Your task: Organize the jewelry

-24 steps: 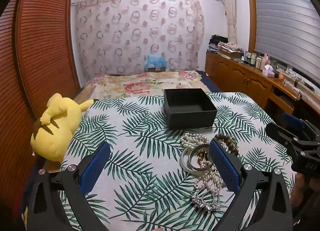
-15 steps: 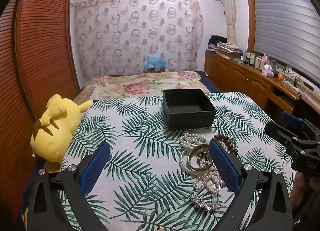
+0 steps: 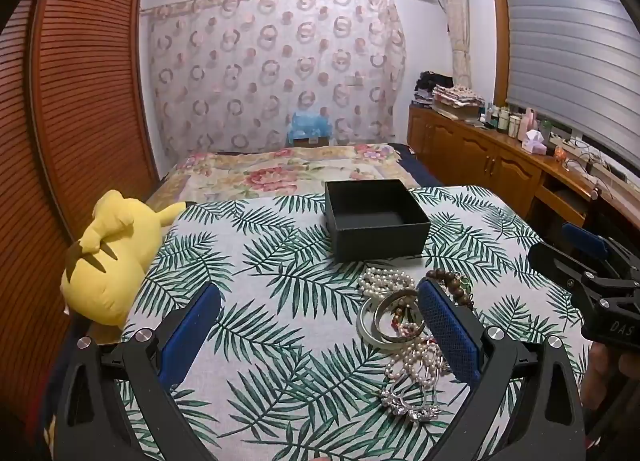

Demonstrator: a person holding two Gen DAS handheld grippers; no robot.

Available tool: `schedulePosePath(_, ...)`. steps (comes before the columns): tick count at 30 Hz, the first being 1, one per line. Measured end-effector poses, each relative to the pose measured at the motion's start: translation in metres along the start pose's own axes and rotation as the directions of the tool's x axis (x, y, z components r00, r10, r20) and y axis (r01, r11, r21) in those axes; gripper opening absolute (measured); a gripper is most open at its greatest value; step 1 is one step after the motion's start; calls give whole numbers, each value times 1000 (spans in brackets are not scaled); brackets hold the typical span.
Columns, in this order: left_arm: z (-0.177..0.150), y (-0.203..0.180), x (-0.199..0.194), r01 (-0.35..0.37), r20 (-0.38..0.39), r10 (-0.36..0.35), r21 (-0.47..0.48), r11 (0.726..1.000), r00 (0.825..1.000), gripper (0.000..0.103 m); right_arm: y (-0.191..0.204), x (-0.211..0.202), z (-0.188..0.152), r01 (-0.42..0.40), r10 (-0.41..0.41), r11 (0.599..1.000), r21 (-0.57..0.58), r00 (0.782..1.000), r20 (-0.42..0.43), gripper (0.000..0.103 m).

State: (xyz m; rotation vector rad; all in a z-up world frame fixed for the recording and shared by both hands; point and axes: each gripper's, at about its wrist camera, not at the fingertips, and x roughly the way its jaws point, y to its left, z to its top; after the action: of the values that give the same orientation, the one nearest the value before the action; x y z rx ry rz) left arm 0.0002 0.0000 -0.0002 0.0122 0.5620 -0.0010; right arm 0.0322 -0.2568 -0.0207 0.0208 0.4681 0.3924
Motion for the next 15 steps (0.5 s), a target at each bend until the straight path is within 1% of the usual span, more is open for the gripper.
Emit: schedulePosePath(15,0,0,0,1,3,-1,-1,1000,1000,95,0,-1,0,0,0,1000,1,1000,4,100)
